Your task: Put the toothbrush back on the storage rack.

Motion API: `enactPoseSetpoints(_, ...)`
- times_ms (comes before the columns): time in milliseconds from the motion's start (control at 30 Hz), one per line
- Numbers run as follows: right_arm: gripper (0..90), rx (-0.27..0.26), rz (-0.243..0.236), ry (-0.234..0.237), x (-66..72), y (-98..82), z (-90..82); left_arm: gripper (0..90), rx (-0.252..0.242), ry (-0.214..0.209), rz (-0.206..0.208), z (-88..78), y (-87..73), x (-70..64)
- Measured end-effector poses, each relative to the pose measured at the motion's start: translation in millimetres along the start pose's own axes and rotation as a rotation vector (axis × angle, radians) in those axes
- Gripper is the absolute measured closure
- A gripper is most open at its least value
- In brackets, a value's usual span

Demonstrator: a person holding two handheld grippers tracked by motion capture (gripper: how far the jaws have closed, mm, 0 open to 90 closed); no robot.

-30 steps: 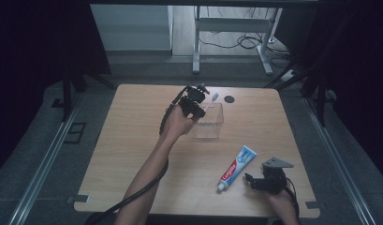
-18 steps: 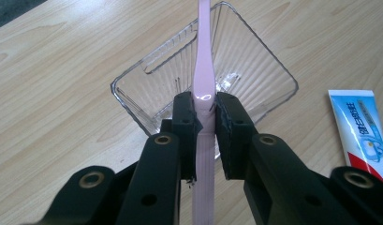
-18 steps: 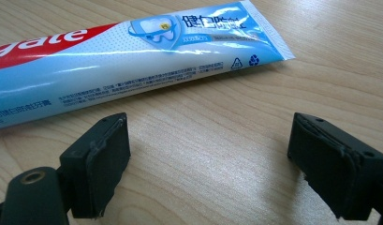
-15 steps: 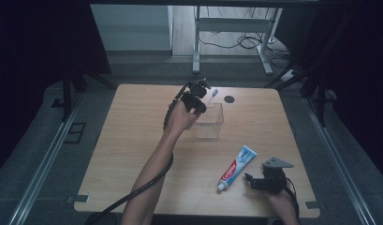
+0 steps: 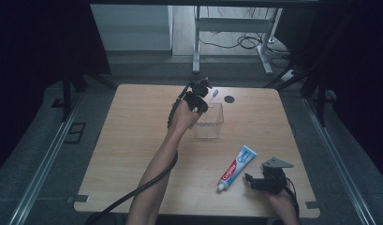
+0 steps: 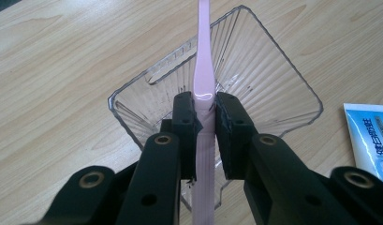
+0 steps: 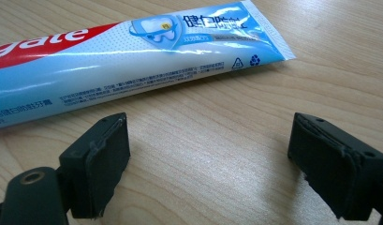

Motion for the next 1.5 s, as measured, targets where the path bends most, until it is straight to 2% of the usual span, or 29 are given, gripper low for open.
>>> enactPoseSetpoints(400,12.8,-0.001,-0.002,0.002,0.3,0.1,0.0,78.7,-0.013,0.002,-0.025,10.1,4.4,5.3)
enactPoseSetpoints(767,12.8,0.000,0.000,0.002,0.4,0.0,-0.1,78.8,-0.067,-0.007,-0.022,12.9,21.2,3.5)
enactPoseSetpoints(1133,12.8,-0.002,-0.004,0.005,0.7,0.0,-0.1,78.8,-0.117,0.000,0.028,13.5,38.8,-0.9)
enactPoseSetpoints(1500,12.7,0.000,-0.005,0.008,1.3,-0.1,-0.3,78.6,-0.109,0.023,0.065,28.2,30.4,0.9)
Point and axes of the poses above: each handheld gripper's, and its own axes: z roughly forward along the jaws, y roughly out of its top, x roughly to its left, the point moved 9 cm from there along z, roughly forward along the jaws, and after that the axes turned 13 degrees about -y, right-handed, at the moved point
